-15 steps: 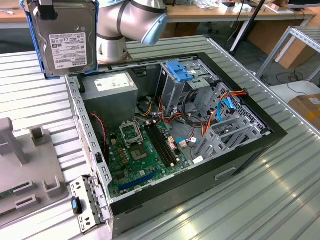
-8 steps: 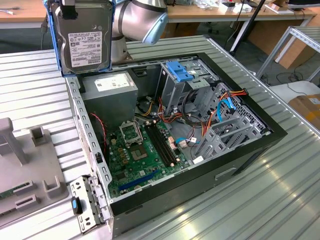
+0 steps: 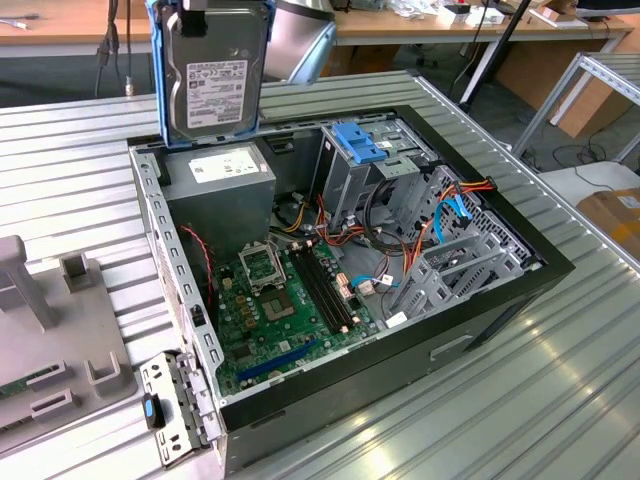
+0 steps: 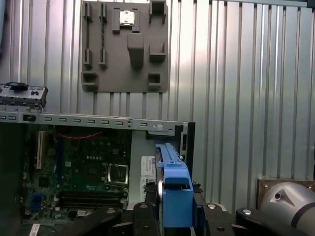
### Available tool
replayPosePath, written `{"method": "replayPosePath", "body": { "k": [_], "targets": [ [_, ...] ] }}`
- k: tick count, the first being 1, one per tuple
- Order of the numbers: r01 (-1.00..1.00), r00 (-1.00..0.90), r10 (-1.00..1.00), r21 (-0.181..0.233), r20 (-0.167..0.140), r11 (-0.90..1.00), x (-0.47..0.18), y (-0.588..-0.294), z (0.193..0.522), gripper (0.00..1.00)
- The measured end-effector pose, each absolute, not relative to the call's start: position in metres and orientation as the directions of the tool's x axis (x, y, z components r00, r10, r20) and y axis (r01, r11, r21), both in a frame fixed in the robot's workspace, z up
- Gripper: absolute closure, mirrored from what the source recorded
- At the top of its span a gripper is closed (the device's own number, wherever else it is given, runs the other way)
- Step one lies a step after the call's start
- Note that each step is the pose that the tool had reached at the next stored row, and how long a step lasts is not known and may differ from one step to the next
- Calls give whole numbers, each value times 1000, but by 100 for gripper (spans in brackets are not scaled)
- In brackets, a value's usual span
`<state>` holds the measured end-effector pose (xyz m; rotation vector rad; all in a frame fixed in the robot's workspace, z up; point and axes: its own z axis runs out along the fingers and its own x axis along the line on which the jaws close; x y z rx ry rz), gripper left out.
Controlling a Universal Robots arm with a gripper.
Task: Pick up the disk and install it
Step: 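Pick up the disk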
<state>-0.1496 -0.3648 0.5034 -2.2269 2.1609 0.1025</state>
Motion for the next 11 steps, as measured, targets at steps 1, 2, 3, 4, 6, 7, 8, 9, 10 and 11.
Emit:
{"method": "replayPosePath", "body": {
  "k": [1, 2, 3, 4, 6, 7, 8, 9, 10, 11],
  "targets": [
    [-999, 29, -997, 19, -73, -31, -146, -365, 503, 63],
    [-999, 29, -997, 20, -73, -31, -142, -365, 503, 63],
    [-999, 29, -997, 20, -73, -31, -138, -365, 503, 63],
    [-999, 29, -997, 20, -73, -31, -136, -365, 503, 63],
    [-999, 29, -997, 20, -73, -31, -135, -365, 503, 63],
    [-999, 29, -997, 19, -73, -31, -135, -365, 503, 63],
    [-999, 29, -997, 19, -73, -31, -135, -365, 503, 63],
    [-999, 29, -997, 20, -73, -31, -135, -365, 503, 63],
    [-999, 29, -997, 19, -73, -31, -135, -365, 503, 63],
    [-999, 30, -997, 18, -73, -31, -135, -365, 503, 63]
  ]
}}
